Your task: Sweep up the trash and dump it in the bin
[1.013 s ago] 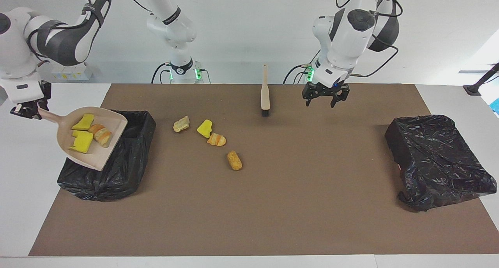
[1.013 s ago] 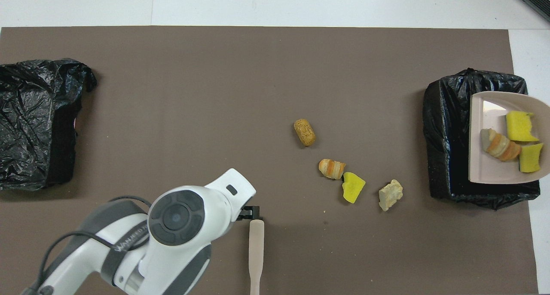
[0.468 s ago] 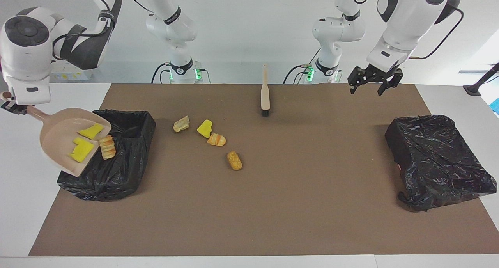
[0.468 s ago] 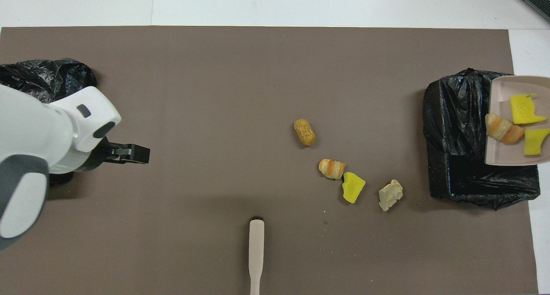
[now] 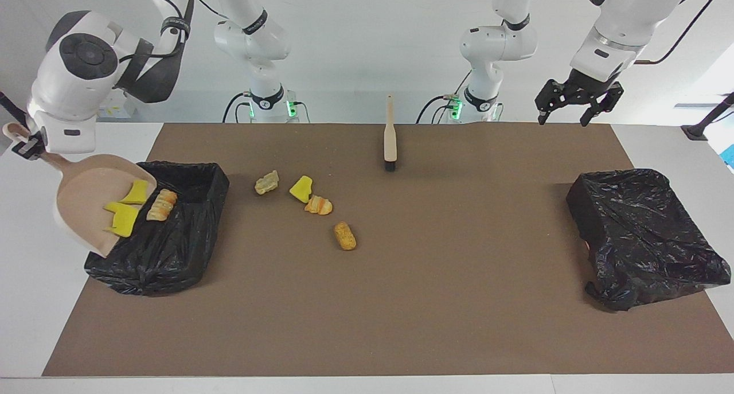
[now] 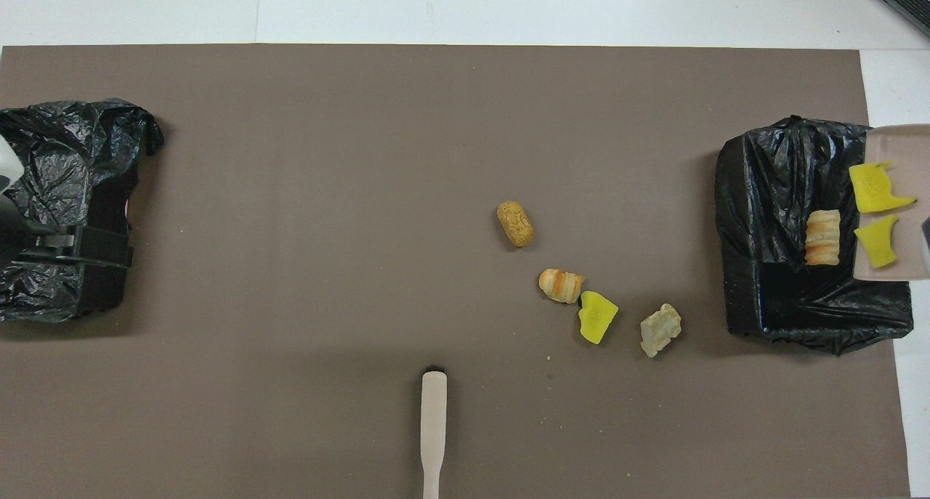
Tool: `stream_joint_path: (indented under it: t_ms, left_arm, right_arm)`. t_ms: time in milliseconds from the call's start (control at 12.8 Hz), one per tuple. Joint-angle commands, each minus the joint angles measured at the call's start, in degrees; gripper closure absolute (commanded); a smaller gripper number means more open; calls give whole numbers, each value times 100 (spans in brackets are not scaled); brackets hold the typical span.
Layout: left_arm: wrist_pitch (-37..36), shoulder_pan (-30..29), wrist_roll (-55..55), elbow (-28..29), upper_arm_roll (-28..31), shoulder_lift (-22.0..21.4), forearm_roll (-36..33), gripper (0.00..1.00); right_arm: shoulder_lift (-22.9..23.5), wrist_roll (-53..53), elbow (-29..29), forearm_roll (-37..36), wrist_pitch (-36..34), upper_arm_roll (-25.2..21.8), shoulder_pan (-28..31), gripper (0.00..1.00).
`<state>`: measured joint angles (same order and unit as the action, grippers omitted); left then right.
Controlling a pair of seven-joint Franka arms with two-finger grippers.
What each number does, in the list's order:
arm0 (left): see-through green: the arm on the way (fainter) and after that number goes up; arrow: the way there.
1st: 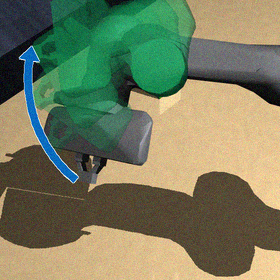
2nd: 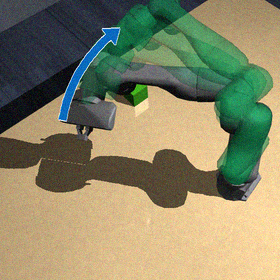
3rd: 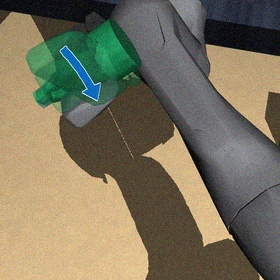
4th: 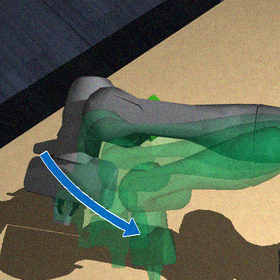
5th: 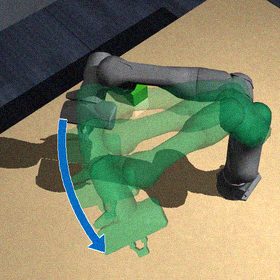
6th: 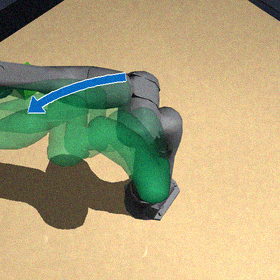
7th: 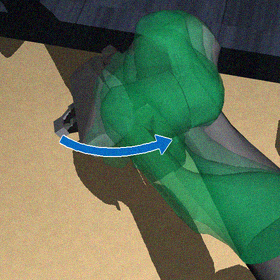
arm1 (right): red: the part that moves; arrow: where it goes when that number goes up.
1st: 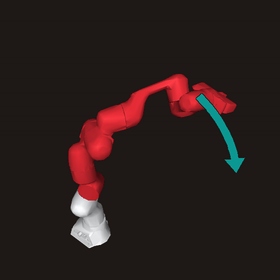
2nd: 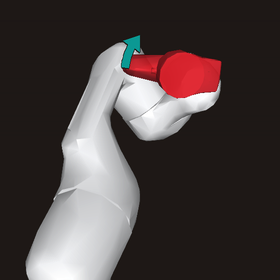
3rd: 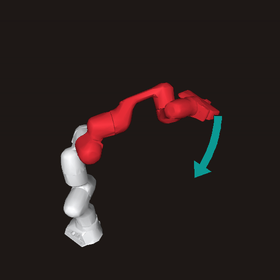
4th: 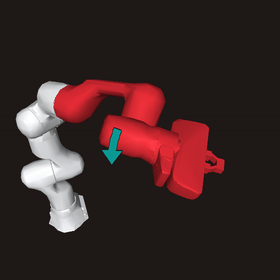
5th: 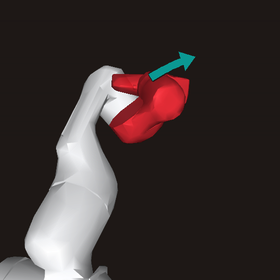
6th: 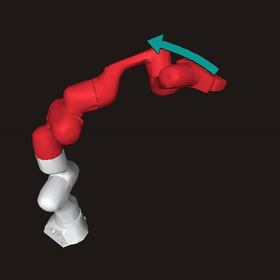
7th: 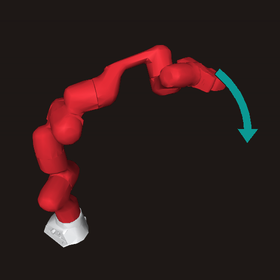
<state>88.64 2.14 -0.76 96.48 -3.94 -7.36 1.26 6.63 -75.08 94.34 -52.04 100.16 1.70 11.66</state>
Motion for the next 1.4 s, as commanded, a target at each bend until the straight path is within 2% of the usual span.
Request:
stream_joint_path:
  t_ms: [0, 468, 780, 1091, 1325]
  left_arm:
    - [-251, -64, 76, -286, -54, 121, -108, 0]
    - [-417, -73, 76, -489, -28, 279, -178, 0]
    - [-506, -56, 84, -797, -19, 499, -205, 0]
    - [-558, -56, 93, -1016, 7, 665, -187, 0]
    - [-576, -64, 102, -1043, 25, 683, -178, 0]
  right_arm:
    - [-171, 143, 164, -534, -189, 6, -198, 100]
    - [-434, -58, 138, -1115, -400, 32, -234, 100]
    - [-478, -85, 181, -967, -339, 111, -208, 100]
    - [-470, -269, 199, 77, 12, 67, 99, 100]
    - [-461, -261, 190, 991, 30, 67, 196, 100]
